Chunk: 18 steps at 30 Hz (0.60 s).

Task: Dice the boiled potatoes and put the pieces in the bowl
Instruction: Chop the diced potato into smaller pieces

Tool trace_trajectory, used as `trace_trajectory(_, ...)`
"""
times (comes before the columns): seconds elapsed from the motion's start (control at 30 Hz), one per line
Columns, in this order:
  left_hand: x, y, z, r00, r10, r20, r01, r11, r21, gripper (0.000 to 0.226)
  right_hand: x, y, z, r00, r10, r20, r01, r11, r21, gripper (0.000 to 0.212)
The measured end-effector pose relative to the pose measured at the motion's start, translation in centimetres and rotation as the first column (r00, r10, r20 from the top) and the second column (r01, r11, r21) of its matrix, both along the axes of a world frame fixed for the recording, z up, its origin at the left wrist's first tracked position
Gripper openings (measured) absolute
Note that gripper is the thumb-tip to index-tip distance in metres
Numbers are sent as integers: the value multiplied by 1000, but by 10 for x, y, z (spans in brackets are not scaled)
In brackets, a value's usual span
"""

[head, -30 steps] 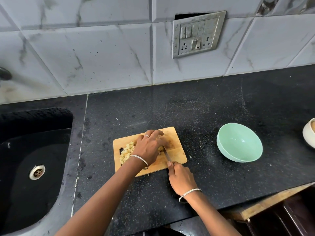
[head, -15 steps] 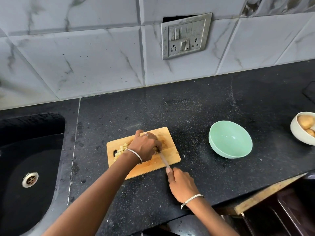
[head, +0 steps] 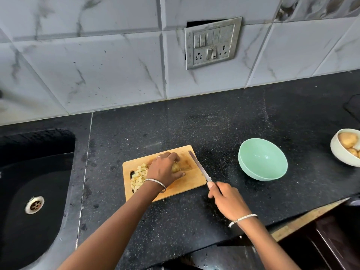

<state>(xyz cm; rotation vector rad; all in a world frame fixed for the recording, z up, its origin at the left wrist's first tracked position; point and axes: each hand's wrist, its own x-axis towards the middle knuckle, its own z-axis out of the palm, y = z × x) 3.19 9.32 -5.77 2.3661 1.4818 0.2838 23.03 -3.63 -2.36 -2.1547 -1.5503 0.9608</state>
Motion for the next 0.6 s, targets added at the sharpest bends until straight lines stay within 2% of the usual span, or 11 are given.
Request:
trace_trajectory(0.1, 6, -6, -4, 996, 83, -46, -79, 994, 76, 41, -14, 11, -4, 1000, -6, -26, 7, 1000, 10, 45)
trace_trajectory(0.23, 8, -8, -10, 993, 117, -25, -114, 987, 115, 37, -28, 19, -6, 999, -25, -47, 26, 999, 23, 45)
trace_trajectory(0.33, 6, -9, -10, 992, 119, 34, -121, 990, 70, 45, -33, 19, -7, 999, -29, -44, 30, 999, 21, 46)
trace_trajectory(0.47, -7, -8, -7, 985, 142, 103, -137, 989, -53, 70, -39, 17, -8, 1000, 10, -27, -10, 1000, 1, 47)
trace_trajectory(0.6, -17, -9, -6, 980, 182, 76, -179, 983, -43, 57, -49, 14, -13, 998, 65, -2, -65, 997, -32, 49)
